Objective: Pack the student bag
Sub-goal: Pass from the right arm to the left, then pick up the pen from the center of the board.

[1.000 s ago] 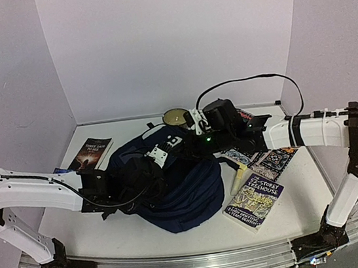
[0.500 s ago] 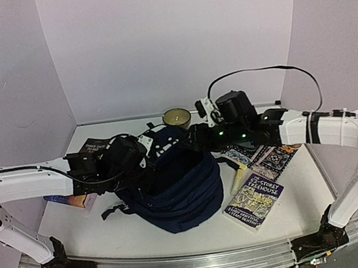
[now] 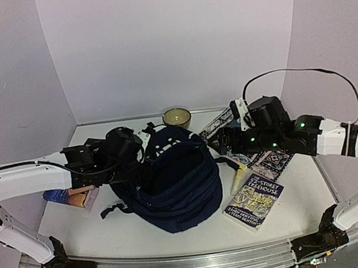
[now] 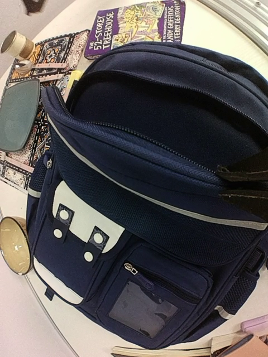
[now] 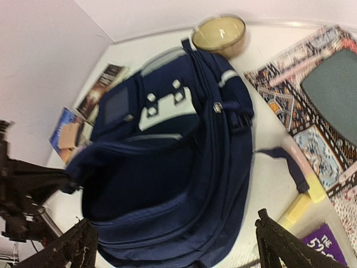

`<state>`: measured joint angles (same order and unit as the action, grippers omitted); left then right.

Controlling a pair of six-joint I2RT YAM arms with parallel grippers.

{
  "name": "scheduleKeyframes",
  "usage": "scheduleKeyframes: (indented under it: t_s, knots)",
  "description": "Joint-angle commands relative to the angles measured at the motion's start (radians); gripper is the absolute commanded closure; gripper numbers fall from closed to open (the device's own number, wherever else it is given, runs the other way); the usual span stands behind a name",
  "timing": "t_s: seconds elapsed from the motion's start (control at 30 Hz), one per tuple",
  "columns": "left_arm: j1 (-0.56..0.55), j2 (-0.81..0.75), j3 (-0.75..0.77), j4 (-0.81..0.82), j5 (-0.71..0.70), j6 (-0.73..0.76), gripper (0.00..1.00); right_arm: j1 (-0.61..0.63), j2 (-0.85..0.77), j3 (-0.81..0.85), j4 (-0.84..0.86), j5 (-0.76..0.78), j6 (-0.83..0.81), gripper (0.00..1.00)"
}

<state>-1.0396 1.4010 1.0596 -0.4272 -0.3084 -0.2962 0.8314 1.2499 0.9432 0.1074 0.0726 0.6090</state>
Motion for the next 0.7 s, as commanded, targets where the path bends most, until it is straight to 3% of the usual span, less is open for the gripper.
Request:
scheduleKeyframes:
  t_s: [0.0,0.2,0.67]
  knots:
    - [0.012,0.007,0.067,0.015,-0.021,-0.011,1.00,0.000,0.079,0.001,-0.111,0.028,0.058,0.02]
    - [0.012,0.002,0.072,0.040,-0.016,-0.038,1.00,-0.004,0.219,0.043,-0.253,0.099,0.177,0.05]
    - [0.012,-0.037,0.066,0.066,-0.029,-0.054,1.00,-0.096,0.462,0.102,-0.350,0.079,0.308,0.39]
